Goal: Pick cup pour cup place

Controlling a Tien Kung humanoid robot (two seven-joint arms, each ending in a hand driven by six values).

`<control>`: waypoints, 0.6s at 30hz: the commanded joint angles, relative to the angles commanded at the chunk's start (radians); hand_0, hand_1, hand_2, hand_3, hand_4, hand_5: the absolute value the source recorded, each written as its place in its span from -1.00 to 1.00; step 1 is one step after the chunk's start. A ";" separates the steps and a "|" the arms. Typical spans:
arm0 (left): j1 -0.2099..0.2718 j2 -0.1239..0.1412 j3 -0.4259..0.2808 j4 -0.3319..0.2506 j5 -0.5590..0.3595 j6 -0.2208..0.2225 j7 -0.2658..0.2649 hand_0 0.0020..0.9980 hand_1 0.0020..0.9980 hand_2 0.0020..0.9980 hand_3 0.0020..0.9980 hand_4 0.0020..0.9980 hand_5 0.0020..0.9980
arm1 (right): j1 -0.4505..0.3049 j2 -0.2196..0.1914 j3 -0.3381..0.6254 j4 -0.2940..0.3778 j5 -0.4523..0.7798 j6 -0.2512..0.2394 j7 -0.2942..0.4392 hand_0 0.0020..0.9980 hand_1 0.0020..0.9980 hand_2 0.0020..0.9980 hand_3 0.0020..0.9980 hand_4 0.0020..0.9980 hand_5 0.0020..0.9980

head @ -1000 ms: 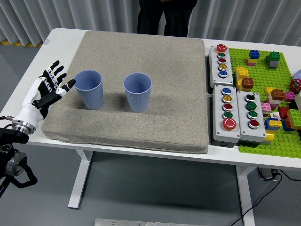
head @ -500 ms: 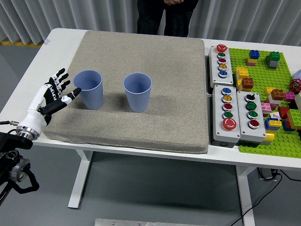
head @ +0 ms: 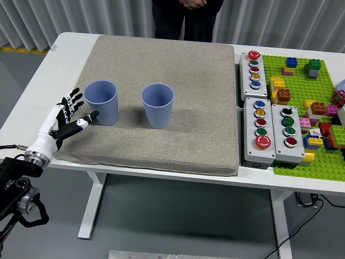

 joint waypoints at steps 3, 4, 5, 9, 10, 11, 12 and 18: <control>-0.005 -0.006 0.007 0.008 0.012 0.002 0.001 1.00 0.93 1.00 1.00 0.80 -0.42 | 0.000 0.000 0.002 0.000 -0.001 0.000 0.000 0.38 0.31 0.16 0.17 -1.00 -0.97; -0.007 -0.008 0.007 0.011 0.012 0.003 0.000 1.00 0.92 1.00 1.00 0.80 -0.42 | 0.000 0.000 0.001 0.000 0.000 0.000 0.000 0.38 0.31 0.16 0.17 -1.00 -0.97; -0.010 -0.011 0.007 0.014 0.011 0.004 0.000 1.00 0.92 1.00 1.00 0.80 -0.42 | 0.001 -0.001 -0.001 0.000 0.003 0.000 0.001 0.38 0.31 0.16 0.17 -1.00 -0.97; -0.027 -0.026 0.010 0.033 0.011 0.008 -0.001 1.00 0.92 1.00 1.00 0.80 -0.42 | 0.004 -0.001 -0.008 0.000 0.017 -0.003 0.002 0.38 0.31 0.16 0.17 -1.00 -0.97; -0.033 -0.029 0.013 0.037 0.011 0.009 -0.001 1.00 0.92 1.00 1.00 0.80 -0.42 | 0.005 -0.001 -0.009 0.000 0.019 -0.003 0.002 0.38 0.31 0.16 0.17 -1.00 -0.97; -0.040 -0.032 0.016 0.041 0.015 0.009 0.000 1.00 0.92 1.00 1.00 0.80 -0.42 | 0.005 -0.001 -0.010 0.000 0.021 -0.004 0.003 0.38 0.31 0.16 0.17 -1.00 -0.97; -0.044 -0.034 0.019 0.044 0.018 0.010 0.000 1.00 0.92 1.00 1.00 0.80 -0.42 | 0.006 -0.001 -0.011 0.000 0.022 -0.004 0.003 0.38 0.31 0.16 0.17 -1.00 -0.97; -0.051 -0.044 0.027 0.053 0.025 0.011 0.002 1.00 0.92 1.00 1.00 0.80 -0.42 | 0.007 -0.001 -0.018 0.000 0.030 -0.005 0.003 0.38 0.32 0.16 0.17 -1.00 -0.97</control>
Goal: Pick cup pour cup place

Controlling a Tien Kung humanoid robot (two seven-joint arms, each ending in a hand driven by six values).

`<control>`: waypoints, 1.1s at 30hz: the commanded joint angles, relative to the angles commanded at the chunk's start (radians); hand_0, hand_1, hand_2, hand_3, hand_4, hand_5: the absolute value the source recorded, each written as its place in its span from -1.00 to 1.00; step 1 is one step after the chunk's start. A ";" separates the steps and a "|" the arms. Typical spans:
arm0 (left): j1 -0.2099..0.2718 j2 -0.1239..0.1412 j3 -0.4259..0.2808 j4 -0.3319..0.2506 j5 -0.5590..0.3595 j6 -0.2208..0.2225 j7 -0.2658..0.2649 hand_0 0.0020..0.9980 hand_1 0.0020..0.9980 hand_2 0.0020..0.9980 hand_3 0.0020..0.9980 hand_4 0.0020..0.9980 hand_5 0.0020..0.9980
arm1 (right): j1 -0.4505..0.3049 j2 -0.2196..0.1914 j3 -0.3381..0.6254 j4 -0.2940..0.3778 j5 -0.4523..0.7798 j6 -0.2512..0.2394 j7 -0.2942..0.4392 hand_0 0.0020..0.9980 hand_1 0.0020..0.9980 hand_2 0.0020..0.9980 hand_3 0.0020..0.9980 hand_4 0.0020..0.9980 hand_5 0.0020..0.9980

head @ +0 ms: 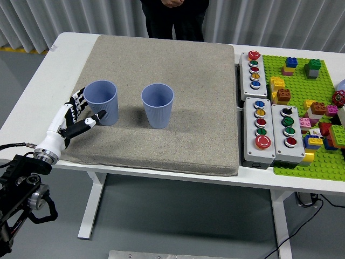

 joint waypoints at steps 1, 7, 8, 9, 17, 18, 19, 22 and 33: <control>0.001 -0.001 0.002 0.001 0.002 0.000 0.001 1.00 0.92 1.00 1.00 0.80 -0.42 | 0.000 0.000 0.000 0.000 -0.001 0.000 0.000 0.38 0.32 0.16 0.17 -1.00 -0.97; -0.002 -0.006 0.006 0.009 0.006 0.002 0.000 1.00 0.92 1.00 1.00 0.80 -0.42 | 0.001 0.000 -0.001 0.000 0.001 -0.001 0.000 0.38 0.32 0.16 0.17 -1.00 -0.97; -0.007 -0.009 0.007 0.015 0.010 0.004 0.000 1.00 0.92 1.00 1.00 0.80 -0.42 | 0.002 0.000 0.000 0.000 0.001 -0.001 0.000 0.38 0.32 0.16 0.17 -1.00 -0.97; -0.009 -0.010 0.007 0.018 0.012 0.005 0.000 1.00 0.92 1.00 1.00 0.80 -0.42 | 0.002 0.000 0.000 0.000 0.000 -0.001 0.000 0.38 0.32 0.16 0.17 -1.00 -0.97; -0.026 -0.026 0.017 0.042 -0.004 0.005 -0.002 1.00 0.92 1.00 1.00 0.80 -0.22 | 0.005 -0.001 -0.004 0.000 0.007 -0.002 0.001 0.38 0.32 0.16 0.17 -1.00 -0.98; -0.028 -0.026 0.019 0.044 -0.011 0.006 -0.001 1.00 0.92 1.00 1.00 0.80 -0.22 | 0.005 -0.001 -0.005 0.000 0.008 -0.002 0.001 0.38 0.32 0.16 0.17 -1.00 -0.98; -0.031 -0.027 0.021 0.045 -0.021 0.008 0.000 1.00 0.92 1.00 1.00 0.80 -0.22 | 0.004 -0.001 -0.005 0.000 0.008 -0.002 0.001 0.38 0.32 0.16 0.17 -1.00 -0.98; -0.033 -0.027 0.022 0.046 -0.023 0.009 0.000 1.00 0.92 1.00 1.00 0.89 0.11 | 0.004 -0.001 -0.006 0.000 0.009 -0.002 0.001 0.38 0.31 0.16 0.16 -1.00 -0.98; -0.039 -0.029 0.031 0.049 -0.006 0.009 0.005 1.00 0.92 1.00 1.00 0.90 0.08 | 0.006 -0.002 -0.007 0.000 0.010 -0.001 0.001 0.38 0.31 0.16 0.16 -1.00 -0.98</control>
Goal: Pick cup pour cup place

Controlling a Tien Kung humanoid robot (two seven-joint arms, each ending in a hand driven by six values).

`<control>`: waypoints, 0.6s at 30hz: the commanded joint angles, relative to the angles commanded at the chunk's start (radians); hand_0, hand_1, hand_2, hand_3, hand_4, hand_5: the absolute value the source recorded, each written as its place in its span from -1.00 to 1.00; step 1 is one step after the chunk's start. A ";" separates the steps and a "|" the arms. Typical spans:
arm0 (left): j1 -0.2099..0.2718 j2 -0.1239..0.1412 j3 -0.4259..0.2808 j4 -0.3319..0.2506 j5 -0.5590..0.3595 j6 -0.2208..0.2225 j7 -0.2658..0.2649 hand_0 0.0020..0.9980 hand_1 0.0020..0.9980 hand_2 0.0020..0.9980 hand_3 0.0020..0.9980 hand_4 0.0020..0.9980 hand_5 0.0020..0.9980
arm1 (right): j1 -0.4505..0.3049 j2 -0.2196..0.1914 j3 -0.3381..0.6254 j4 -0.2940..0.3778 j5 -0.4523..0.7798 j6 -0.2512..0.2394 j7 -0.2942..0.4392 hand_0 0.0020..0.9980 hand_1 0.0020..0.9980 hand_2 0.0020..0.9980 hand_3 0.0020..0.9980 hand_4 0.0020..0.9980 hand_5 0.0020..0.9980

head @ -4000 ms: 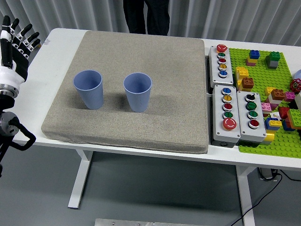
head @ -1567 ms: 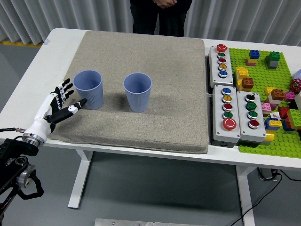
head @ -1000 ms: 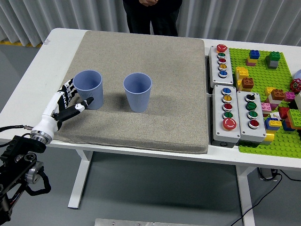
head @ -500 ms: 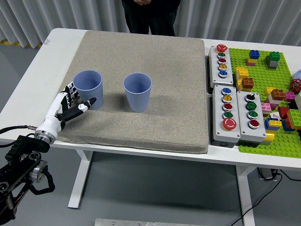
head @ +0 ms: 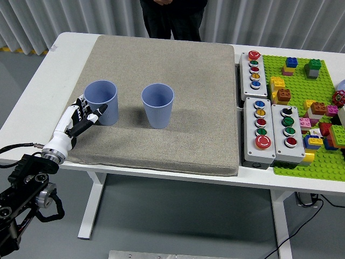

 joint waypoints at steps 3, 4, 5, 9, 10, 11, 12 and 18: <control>0.000 0.000 0.002 -0.001 0.008 0.001 0.002 1.00 0.92 1.00 1.00 0.90 0.04 | -0.001 0.000 -0.001 0.000 0.000 0.000 0.000 0.38 0.32 0.15 0.16 -1.00 -0.99; 0.001 0.000 0.002 -0.001 0.010 0.001 0.002 1.00 0.92 1.00 1.00 0.90 0.04 | -0.001 0.000 -0.001 0.000 -0.001 0.001 0.000 0.38 0.32 0.15 0.16 -1.00 -0.99; 0.001 0.000 0.002 -0.002 0.015 0.001 0.004 1.00 0.92 1.00 1.00 0.90 0.04 | -0.002 0.000 -0.001 0.000 -0.002 0.001 0.000 0.38 0.32 0.15 0.16 -1.00 -0.99; 0.004 0.001 0.001 -0.003 0.022 0.000 0.004 1.00 0.92 1.00 1.00 0.87 -0.09 | -0.004 0.000 0.000 0.000 -0.003 0.001 0.000 0.38 0.32 0.15 0.16 -1.00 -0.99; 0.005 0.001 0.001 -0.003 0.021 0.000 0.004 1.00 0.92 1.00 1.00 0.87 -0.09 | -0.005 0.001 0.000 0.000 -0.005 0.001 0.000 0.38 0.32 0.15 0.16 -1.00 -0.99; 0.005 0.001 0.001 -0.003 0.021 0.000 0.004 1.00 0.92 1.00 1.00 0.87 -0.09 | -0.005 0.001 0.001 0.000 -0.006 0.001 0.000 0.38 0.32 0.15 0.16 -1.00 -0.99; 0.005 0.001 0.001 -0.003 0.022 -0.001 0.004 1.00 0.92 1.00 1.00 0.87 -0.09 | -0.006 0.001 0.001 0.000 -0.007 0.002 0.000 0.38 0.32 0.15 0.16 -1.00 -0.99; 0.002 0.002 0.002 -0.003 0.028 -0.002 0.006 1.00 0.92 1.00 1.00 0.80 -0.22 | -0.004 0.000 0.004 0.000 -0.009 0.002 0.000 0.38 0.31 0.15 0.16 -1.00 -0.99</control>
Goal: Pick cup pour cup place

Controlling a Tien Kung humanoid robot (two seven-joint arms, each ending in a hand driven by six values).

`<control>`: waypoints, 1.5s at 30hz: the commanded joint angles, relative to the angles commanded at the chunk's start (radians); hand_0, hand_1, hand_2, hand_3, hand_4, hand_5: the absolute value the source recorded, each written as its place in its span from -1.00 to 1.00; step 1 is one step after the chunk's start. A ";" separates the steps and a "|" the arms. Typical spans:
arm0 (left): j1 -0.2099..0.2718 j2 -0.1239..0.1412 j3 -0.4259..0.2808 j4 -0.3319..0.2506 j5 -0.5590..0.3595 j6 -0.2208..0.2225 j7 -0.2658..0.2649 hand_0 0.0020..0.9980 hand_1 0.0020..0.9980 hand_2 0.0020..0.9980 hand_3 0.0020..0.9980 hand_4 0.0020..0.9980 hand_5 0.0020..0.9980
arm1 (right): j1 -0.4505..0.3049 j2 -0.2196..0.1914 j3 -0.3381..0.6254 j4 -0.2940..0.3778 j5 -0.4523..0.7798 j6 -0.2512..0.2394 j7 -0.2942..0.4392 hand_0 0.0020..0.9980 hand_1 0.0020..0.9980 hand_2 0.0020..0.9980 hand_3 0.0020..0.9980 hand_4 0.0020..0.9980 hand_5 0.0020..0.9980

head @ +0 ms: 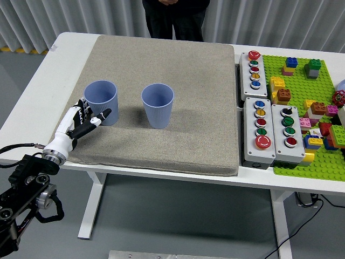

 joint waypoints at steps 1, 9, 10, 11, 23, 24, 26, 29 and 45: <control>0.000 0.000 0.000 0.000 0.000 0.000 0.000 1.00 0.92 1.00 1.00 0.82 -0.15 | 0.000 0.000 0.000 0.000 0.000 0.000 0.000 0.38 0.32 0.15 0.16 -1.00 -0.99; -0.016 -0.008 0.002 0.011 0.012 0.011 0.004 1.00 0.92 1.00 1.00 0.84 -0.13 | 0.003 -0.002 0.000 0.000 0.002 -0.001 0.001 0.38 0.32 0.15 0.16 -1.00 -1.00; -0.022 -0.012 0.004 0.015 0.013 0.011 0.003 1.00 0.92 1.00 1.00 0.84 -0.13 | 0.003 -0.001 0.001 0.000 0.000 -0.001 0.001 0.38 0.32 0.15 0.16 -1.00 -1.00; -0.026 -0.015 0.005 0.019 0.013 0.011 0.003 1.00 0.92 1.00 1.00 0.84 -0.13 | 0.003 -0.002 0.000 0.000 0.000 -0.001 0.001 0.38 0.32 0.15 0.16 -1.00 -1.00; -0.063 -0.050 0.016 0.062 0.005 0.012 -0.001 1.00 0.92 1.00 1.00 0.79 -0.18 | 0.009 -0.002 0.002 0.000 0.002 -0.002 0.002 0.38 0.32 0.15 0.16 -1.00 -0.99; -0.066 -0.052 0.017 0.064 0.005 0.013 -0.002 1.00 0.92 1.00 1.00 0.79 -0.18 | 0.010 -0.002 0.002 0.000 0.001 -0.001 0.002 0.38 0.32 0.15 0.16 -1.00 -0.99; -0.073 -0.054 0.021 0.070 0.004 0.013 -0.002 1.00 0.92 1.00 1.00 0.79 -0.18 | 0.011 -0.002 0.003 0.000 -0.001 -0.001 0.002 0.38 0.31 0.15 0.16 -1.00 -0.99; -0.077 -0.056 0.022 0.075 0.004 0.014 -0.003 1.00 0.92 1.00 1.00 0.79 -0.18 | 0.011 -0.003 0.004 0.000 -0.001 -0.001 0.002 0.38 0.31 0.15 0.16 -1.00 -0.99; -0.099 -0.065 0.028 0.109 0.001 0.029 -0.003 1.00 0.91 1.00 1.00 0.78 -0.17 | 0.009 -0.002 0.008 0.000 -0.012 0.001 0.001 0.38 0.32 0.15 0.16 -1.00 -1.00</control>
